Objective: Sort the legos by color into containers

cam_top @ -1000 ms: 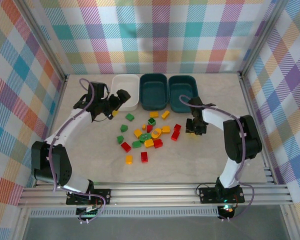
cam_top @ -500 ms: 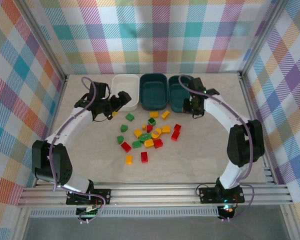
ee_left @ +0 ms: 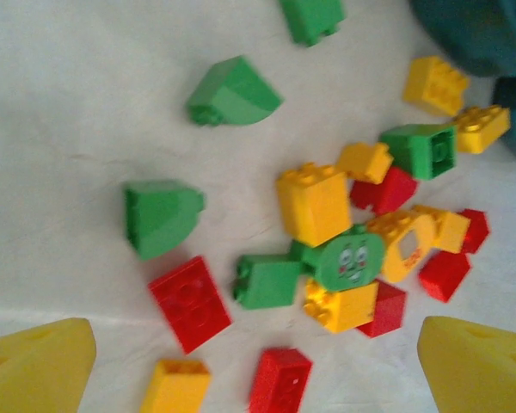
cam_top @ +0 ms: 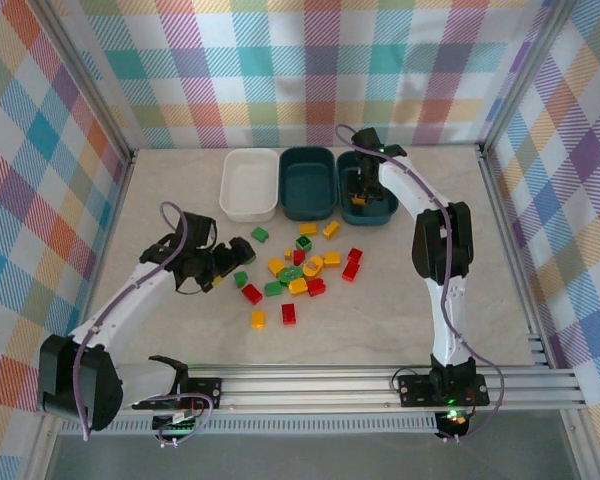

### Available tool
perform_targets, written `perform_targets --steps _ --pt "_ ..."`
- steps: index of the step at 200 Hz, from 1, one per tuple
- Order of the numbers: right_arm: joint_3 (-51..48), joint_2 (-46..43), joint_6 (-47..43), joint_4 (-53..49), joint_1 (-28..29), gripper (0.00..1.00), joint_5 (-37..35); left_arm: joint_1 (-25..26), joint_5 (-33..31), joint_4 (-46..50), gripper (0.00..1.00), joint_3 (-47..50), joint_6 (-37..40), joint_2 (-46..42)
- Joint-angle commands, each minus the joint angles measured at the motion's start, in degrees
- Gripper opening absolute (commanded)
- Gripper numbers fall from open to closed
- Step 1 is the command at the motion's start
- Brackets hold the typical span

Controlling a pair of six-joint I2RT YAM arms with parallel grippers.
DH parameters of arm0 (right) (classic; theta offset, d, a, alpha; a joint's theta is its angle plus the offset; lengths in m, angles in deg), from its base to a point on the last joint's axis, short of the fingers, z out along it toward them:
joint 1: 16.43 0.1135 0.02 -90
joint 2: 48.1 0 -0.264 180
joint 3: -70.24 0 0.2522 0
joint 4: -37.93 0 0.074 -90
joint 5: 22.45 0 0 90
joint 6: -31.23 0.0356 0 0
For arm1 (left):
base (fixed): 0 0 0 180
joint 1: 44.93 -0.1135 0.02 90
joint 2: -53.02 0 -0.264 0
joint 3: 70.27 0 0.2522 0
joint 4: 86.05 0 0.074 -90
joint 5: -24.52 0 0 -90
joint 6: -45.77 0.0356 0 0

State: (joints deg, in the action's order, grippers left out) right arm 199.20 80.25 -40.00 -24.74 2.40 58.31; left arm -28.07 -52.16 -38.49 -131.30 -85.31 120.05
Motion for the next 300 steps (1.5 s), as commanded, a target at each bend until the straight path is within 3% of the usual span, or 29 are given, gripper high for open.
perform_targets --steps 1,19,47,90,140,191,233,277,300 --pt "-4.0 -6.4 -1.8 1.1 -0.6 0.58 -1.0 1.0 -3.3 3.4 0.96 1.3 0.0 -2.0" --pt "-13.9 -13.9 0.7 6.1 -0.9 0.59 -0.4 2.0 -6.0 3.4 0.95 3.1 -1.3 -1.6" --pt "-33.5 -26.6 6.3 18.1 -0.1 0.59 6.3 3.3 -7.4 2.5 0.93 3.8 -2.4 0.7" --pt "-51.6 -38.1 10.1 26.2 1.1 0.57 5.8 6.5 -10.4 2.3 0.91 -1.1 -1.7 9.6" --pt "-52.0 -40.3 12.5 28.7 2.4 0.56 9.6 7.9 -14.8 1.3 0.75 -7.8 1.1 22.5" --pt "-51.8 -39.0 14.2 30.7 2.6 0.54 12.5 8.0 -18.5 3.5 0.47 -13.9 4.9 30.8" --pt "-51.6 -39.2 14.7 31.5 2.6 0.54 13.6 8.0 -19.7 5.2 0.44 -14.3 5.0 31.7" --pt "-51.4 -39.6 15.7 32.5 3.1 0.53 15.1 8.4 -19.2 4.9 0.60 -12.6 5.7 32.4" --pt "-50.9 -39.4 15.7 32.9 4.1 0.53 15.0 8.4 -18.6 3.7 0.63 -11.0 7.1 31.9"
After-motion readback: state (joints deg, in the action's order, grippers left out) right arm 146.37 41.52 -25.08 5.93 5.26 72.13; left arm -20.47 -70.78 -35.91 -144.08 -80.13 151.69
